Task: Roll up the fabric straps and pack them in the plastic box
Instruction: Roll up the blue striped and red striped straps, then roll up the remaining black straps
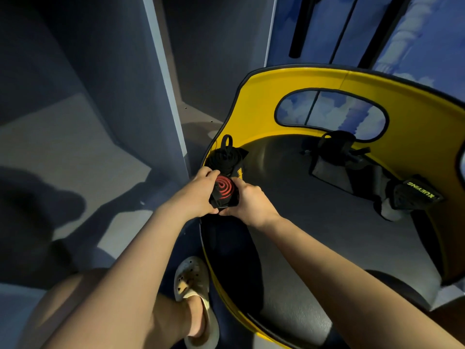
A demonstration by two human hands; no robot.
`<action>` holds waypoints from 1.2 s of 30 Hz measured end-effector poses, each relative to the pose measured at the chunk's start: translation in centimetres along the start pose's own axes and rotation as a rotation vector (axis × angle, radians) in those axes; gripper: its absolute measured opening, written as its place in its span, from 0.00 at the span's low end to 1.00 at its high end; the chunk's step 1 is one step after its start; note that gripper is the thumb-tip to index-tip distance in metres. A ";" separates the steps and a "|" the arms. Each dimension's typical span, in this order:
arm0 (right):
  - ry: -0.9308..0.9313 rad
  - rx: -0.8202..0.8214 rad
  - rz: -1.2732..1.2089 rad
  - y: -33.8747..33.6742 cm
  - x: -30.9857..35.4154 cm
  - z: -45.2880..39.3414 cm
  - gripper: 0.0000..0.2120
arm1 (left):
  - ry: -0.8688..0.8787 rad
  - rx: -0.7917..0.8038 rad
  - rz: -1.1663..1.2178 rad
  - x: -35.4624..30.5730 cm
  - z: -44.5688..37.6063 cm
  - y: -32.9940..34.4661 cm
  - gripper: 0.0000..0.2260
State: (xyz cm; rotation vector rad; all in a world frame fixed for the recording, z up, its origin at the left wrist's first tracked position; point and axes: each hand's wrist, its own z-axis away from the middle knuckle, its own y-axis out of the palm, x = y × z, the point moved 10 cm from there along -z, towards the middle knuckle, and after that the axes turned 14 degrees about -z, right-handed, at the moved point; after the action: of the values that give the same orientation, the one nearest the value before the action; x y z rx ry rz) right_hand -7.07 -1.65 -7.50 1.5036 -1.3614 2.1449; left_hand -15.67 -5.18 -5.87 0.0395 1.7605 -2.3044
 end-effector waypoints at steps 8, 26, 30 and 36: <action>0.047 0.049 0.047 0.9 -0.5 0.5 0.43 | -0.037 0.015 -0.104 -0.4 0.0 0.5 0.45; 0.219 -0.243 0.168 -19.0 -10.8 5.5 0.35 | 0.229 -0.039 0.055 -17.4 -5.6 -0.9 0.31; 0.282 -0.345 0.185 -24.1 -13.8 5.3 0.32 | 0.217 0.008 0.198 -20.2 -8.4 -0.3 0.26; 0.367 -0.492 0.147 -28.4 -17.6 4.7 0.26 | 0.113 -0.009 0.386 -24.0 -15.3 0.3 0.22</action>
State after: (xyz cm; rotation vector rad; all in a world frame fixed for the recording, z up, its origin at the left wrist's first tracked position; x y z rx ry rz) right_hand 21.30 16.52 -5.48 0.8067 -1.7235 1.8440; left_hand 5.83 13.55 -6.37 0.4732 1.6407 -2.0472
